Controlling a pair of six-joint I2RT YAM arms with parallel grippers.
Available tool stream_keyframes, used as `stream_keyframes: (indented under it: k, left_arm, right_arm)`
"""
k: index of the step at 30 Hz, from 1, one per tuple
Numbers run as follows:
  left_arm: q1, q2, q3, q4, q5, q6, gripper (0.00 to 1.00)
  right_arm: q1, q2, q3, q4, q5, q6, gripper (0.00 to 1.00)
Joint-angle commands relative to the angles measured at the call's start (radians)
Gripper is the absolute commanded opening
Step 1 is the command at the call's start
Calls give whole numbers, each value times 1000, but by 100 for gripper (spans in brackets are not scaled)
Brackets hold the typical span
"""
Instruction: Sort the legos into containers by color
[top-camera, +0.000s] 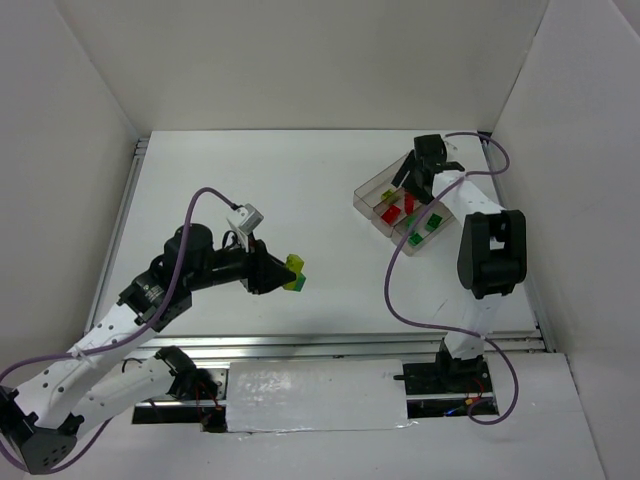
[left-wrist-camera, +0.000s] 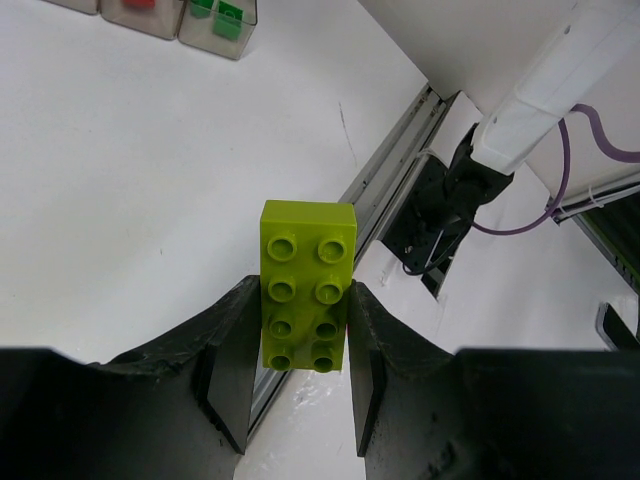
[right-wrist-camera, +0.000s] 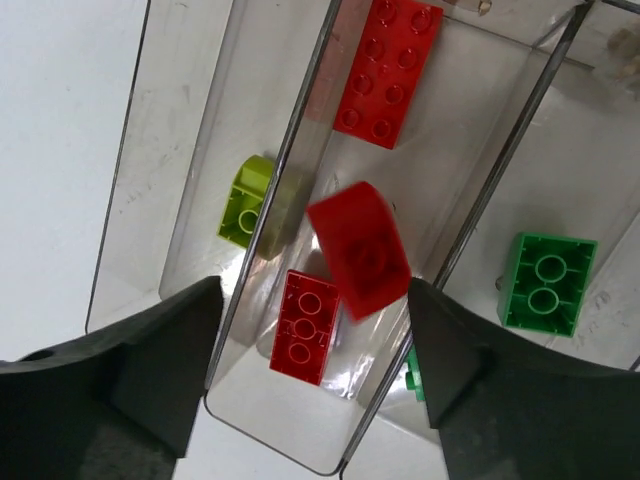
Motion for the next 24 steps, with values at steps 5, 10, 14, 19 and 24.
stream_keyframes:
  k: [5, 10, 14, 19, 24]
  left_arm:
    - [5, -4, 32, 76, 1, 20, 0]
    - [6, -18, 17, 237, 33, -64, 0]
    - [15, 5, 8, 411, 171, -110, 0]
    - [19, 40, -11, 549, 254, -176, 0]
    - [20, 60, -61, 709, 311, -275, 0]
  right_arm:
    - [-2, -94, 48, -48, -39, -18, 100]
    - [37, -390, -338, 309, -909, -159, 100]
    - [234, -734, -660, 796, -1296, 8, 100]
    - [392, -964, -855, 1110, -1286, 102, 100]
    - [445, -1006, -865, 1136, -1253, 142, 100]
